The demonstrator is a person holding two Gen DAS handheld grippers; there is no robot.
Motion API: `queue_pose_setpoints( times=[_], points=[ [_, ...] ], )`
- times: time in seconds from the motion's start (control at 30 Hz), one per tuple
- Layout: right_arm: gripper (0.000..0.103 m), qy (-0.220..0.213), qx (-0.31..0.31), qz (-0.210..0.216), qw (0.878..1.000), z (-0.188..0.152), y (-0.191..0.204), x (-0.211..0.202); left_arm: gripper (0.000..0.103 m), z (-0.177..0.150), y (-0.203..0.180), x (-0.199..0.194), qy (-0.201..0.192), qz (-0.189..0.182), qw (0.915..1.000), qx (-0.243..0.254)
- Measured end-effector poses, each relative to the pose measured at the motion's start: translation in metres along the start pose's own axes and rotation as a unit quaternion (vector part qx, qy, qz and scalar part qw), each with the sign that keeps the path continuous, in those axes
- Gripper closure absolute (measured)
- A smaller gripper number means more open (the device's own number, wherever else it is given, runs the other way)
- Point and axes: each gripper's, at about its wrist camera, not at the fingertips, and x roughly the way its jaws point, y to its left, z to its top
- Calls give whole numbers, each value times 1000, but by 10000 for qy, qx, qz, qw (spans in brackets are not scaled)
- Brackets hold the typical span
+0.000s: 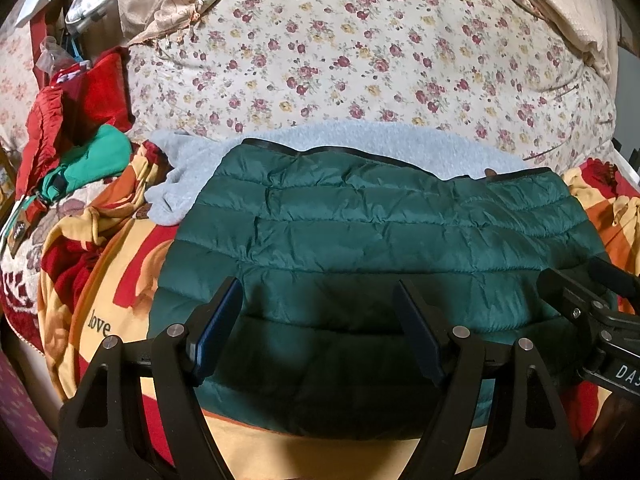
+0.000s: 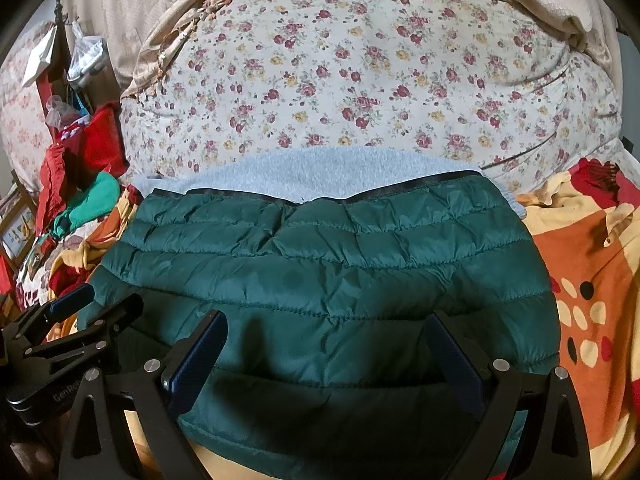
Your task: Fold large clothes
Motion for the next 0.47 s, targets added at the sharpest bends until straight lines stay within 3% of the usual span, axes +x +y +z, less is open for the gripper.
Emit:
queue_pose_setpoints(
  times=[0.27, 0.47],
  points=[
    [5, 11, 5, 3, 10000, 1, -1, 1, 25, 1, -2, 1, -35, -7, 10000, 24],
    [5, 38, 22, 1, 10000, 3, -2, 5, 25, 9, 1, 3, -82, -243, 9997, 8]
  ],
)
